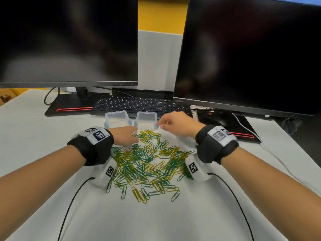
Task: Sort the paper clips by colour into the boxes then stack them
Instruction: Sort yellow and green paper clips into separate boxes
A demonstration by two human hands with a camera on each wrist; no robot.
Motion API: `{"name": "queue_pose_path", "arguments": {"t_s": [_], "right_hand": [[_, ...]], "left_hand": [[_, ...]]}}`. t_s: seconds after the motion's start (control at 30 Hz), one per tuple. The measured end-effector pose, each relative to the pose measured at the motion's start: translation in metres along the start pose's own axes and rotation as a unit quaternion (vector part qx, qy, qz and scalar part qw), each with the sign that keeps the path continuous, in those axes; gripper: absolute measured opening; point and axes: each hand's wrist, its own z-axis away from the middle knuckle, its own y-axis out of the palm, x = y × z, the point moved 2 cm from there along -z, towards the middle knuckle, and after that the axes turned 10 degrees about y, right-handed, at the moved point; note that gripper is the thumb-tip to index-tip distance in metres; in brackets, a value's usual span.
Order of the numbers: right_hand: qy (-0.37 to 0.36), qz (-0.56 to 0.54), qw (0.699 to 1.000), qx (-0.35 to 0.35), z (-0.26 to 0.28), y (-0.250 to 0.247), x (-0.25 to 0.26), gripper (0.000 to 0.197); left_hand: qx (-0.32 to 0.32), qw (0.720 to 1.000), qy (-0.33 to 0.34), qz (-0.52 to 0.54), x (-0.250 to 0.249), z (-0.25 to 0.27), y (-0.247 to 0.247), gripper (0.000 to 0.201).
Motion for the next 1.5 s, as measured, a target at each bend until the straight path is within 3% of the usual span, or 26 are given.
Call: {"name": "queue_pose_path", "arguments": {"t_s": [0.1,0.27,0.4,0.47,0.57,0.77,0.87,0.93,1.0,1.1,1.17,1.27,1.37,1.43,1.5], "right_hand": [[-0.018,0.082,0.994,0.073,-0.017,0.033,0.022,0.038],[-0.020,0.188,0.979,0.073,-0.035,0.057,0.040,0.037],[-0.052,0.153,0.981,0.111,-0.032,0.052,0.042,0.039],[-0.059,0.096,0.991,0.072,-0.032,0.035,0.042,0.040],[-0.034,0.048,0.997,-0.050,-0.047,0.016,0.036,0.037],[0.009,0.180,0.983,0.039,-0.056,0.028,0.027,0.034],[-0.004,0.165,0.986,-0.002,-0.046,0.022,0.024,0.033],[-0.051,0.095,0.992,-0.059,-0.032,0.018,0.031,0.030],[-0.088,0.056,0.994,-0.013,-0.018,0.023,0.041,0.029],[-0.062,0.148,0.977,0.141,-0.007,0.045,0.044,0.050],[-0.060,0.166,0.975,0.137,-0.006,0.055,0.039,0.057],[-0.076,0.100,0.987,0.095,0.000,0.058,0.032,0.034],[-0.032,-0.117,0.986,0.112,0.004,0.052,0.019,0.013],[0.008,-0.282,0.947,0.151,0.007,0.046,0.011,0.012],[0.033,-0.399,0.893,0.205,0.010,0.043,0.007,0.010]], "left_hand": [[0.029,0.999,-0.007,-0.033,-0.004,-0.006,0.008,0.059],[0.077,0.993,-0.001,-0.088,-0.005,-0.006,0.010,0.070],[0.110,0.989,0.017,-0.095,-0.008,0.008,-0.005,0.060],[0.079,0.992,0.017,-0.095,0.000,0.015,-0.017,0.053],[0.054,0.990,-0.015,-0.129,0.017,0.022,-0.026,0.056],[0.103,0.975,-0.080,-0.180,0.037,0.036,-0.022,0.068],[0.110,0.976,-0.091,-0.162,0.047,0.043,-0.015,0.072],[0.107,0.980,-0.085,-0.147,0.049,0.042,-0.010,0.073],[0.101,0.985,-0.065,-0.128,0.045,0.040,-0.005,0.073],[0.094,0.990,-0.025,-0.103,0.030,0.035,0.002,0.071],[0.092,0.993,0.004,-0.081,0.019,0.032,0.007,0.066],[0.069,0.997,0.037,-0.027,0.009,0.028,0.012,0.057],[-0.027,0.995,0.067,0.069,0.002,0.026,0.010,0.047],[-0.066,0.973,0.087,0.203,-0.002,0.026,0.011,0.041],[-0.047,0.928,0.090,0.360,-0.009,0.029,0.014,0.037]]}}
